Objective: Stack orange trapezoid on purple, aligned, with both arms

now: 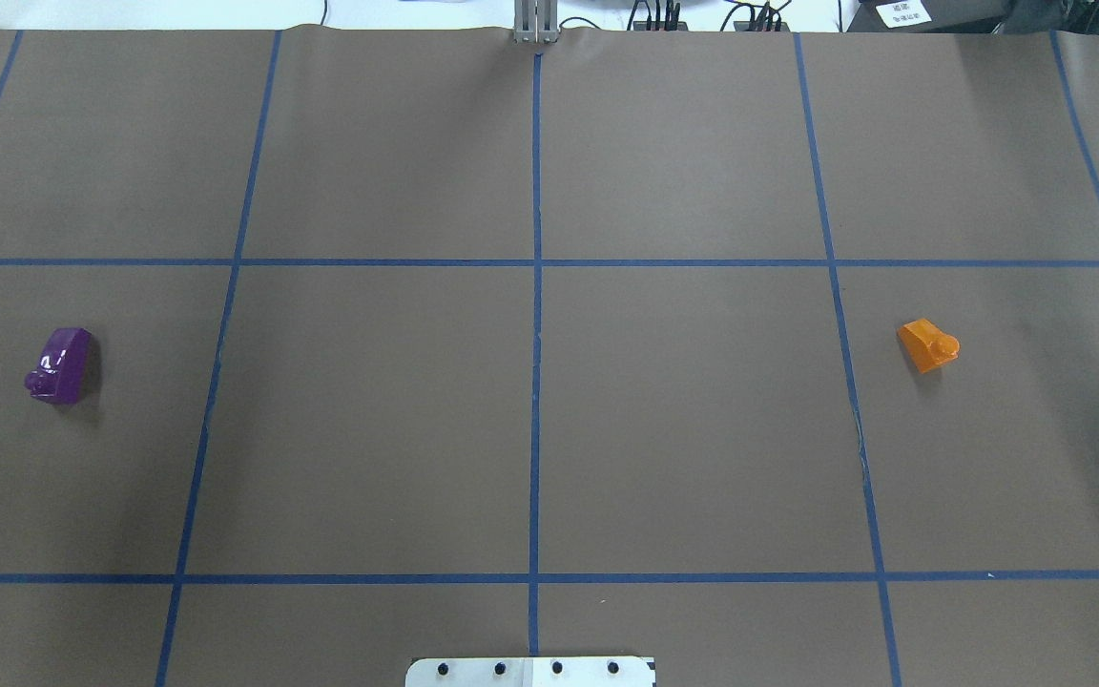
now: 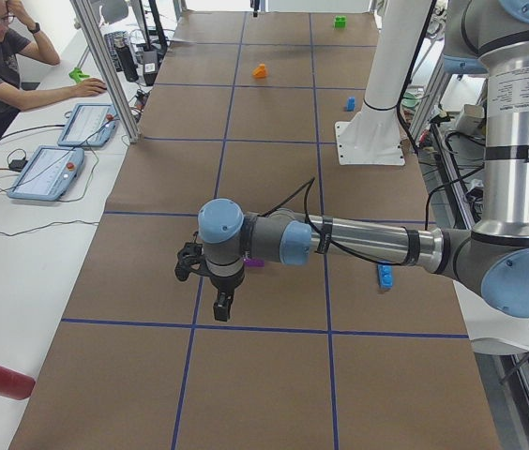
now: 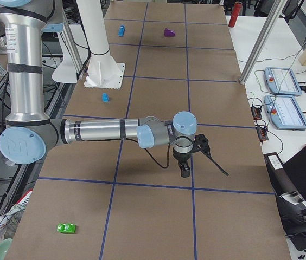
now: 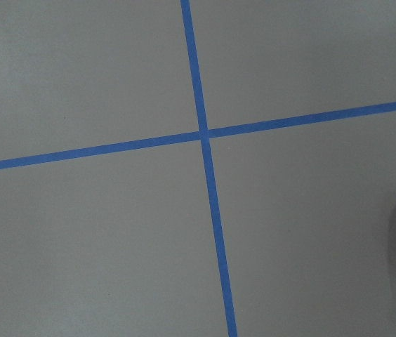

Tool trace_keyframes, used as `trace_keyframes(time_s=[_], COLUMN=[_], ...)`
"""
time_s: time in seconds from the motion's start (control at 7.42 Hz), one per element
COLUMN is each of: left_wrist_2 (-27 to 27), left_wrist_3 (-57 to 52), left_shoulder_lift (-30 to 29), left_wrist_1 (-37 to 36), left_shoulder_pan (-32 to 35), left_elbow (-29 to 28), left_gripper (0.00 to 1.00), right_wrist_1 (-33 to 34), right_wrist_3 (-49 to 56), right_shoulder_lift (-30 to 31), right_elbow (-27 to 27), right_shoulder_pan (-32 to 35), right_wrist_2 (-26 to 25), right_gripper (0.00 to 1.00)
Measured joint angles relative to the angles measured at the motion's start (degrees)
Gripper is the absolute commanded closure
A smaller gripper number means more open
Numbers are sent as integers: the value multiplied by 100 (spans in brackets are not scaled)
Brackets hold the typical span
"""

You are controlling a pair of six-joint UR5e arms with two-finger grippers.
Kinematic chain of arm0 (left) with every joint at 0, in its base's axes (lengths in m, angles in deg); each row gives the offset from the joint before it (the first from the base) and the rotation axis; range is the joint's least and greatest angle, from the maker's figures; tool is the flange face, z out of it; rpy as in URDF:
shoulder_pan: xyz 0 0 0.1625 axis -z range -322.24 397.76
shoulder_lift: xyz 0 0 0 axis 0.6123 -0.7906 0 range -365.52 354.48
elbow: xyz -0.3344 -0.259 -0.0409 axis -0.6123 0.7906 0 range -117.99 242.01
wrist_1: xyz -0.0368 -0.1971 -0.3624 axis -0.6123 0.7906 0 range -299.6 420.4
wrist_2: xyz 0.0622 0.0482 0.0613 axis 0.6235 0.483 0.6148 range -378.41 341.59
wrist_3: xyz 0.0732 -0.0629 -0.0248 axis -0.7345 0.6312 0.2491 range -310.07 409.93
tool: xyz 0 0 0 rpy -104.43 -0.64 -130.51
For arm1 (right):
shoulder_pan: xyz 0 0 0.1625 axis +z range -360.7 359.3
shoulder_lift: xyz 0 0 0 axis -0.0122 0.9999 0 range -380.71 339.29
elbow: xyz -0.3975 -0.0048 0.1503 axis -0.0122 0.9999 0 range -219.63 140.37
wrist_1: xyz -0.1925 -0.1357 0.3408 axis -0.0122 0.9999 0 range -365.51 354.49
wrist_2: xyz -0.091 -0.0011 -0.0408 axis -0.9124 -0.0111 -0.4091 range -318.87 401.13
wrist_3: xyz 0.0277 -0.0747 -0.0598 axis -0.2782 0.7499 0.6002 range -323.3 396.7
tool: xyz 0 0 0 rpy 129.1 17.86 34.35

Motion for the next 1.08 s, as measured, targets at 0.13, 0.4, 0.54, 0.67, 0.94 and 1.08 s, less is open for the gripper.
trace_keyframes(time_s=[0.13, 0.4, 0.54, 0.67, 0.94, 1.08], left_wrist_2=[1, 2, 2, -11, -91, -254], left_wrist_3=[0, 15, 19, 19, 29, 50], left_shoulder_lift=[0, -8, -13, -11, 24, 37], left_wrist_1=[2, 12, 15, 19, 26, 22], left_shoulder_pan=[-3, -34, -54, -73, -94, -112], left_elbow=[-48, -155, -205, -226, -225, -233], left_gripper=[0, 0, 0, 0, 0, 0], right_wrist_1=[2, 3, 6, 6, 1, 0], right_wrist_3=[1, 0, -4, -7, -5, -5], right_shoulder_lift=[-1, -1, 3, 6, 12, 12], right_elbow=[8, 50, 61, 77, 145, 187], right_shoulder_pan=[-3, -7, -8, -9, -9, -9], right_wrist_2=[2, 4, 4, 2, 0, 29], right_gripper=[0, 0, 0, 0, 0, 0])
